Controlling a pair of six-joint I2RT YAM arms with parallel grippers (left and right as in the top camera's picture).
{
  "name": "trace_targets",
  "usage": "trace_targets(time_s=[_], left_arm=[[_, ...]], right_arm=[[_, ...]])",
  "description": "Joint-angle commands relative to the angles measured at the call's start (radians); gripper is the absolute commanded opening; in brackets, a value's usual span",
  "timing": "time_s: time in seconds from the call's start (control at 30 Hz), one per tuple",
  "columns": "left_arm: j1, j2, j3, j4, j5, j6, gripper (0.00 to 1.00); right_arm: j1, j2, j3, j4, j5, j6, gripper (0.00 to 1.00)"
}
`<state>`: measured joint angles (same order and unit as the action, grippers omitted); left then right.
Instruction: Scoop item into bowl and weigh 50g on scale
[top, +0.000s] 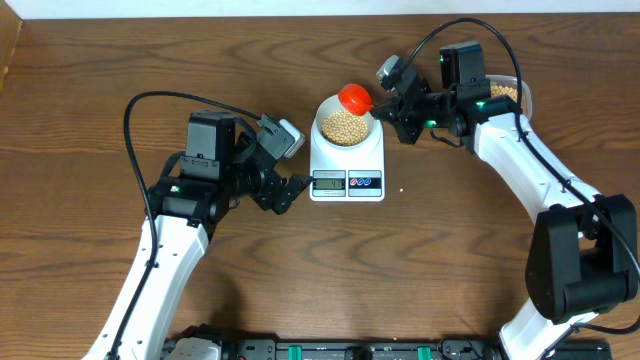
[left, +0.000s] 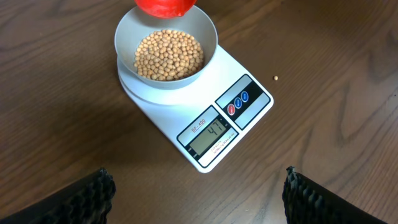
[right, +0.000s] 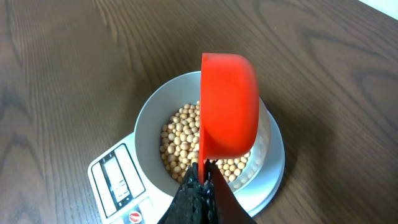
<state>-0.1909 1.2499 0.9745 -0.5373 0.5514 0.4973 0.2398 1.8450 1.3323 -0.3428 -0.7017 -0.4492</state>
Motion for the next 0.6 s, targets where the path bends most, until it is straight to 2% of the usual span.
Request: trace_targets(time_s=[0.0, 0.5, 0.57], left_arm=[[0.002, -0.01, -0.007, 0.0, 0.005, -0.005, 0.89], [0.002, -0.01, -0.007, 0.0, 0.006, -0.005, 0.89], [0.002, -0.01, -0.007, 0.0, 0.006, -0.005, 0.89]], right_arm=[[0.005, 0.001, -0.001, -0.001, -0.007, 0.014, 0.01], [0.002, 0.0, -0.001, 0.008, -0.007, 0.016, 0.01], [-0.004, -0.007, 0.003, 0.029, -0.007, 0.061, 0.01]])
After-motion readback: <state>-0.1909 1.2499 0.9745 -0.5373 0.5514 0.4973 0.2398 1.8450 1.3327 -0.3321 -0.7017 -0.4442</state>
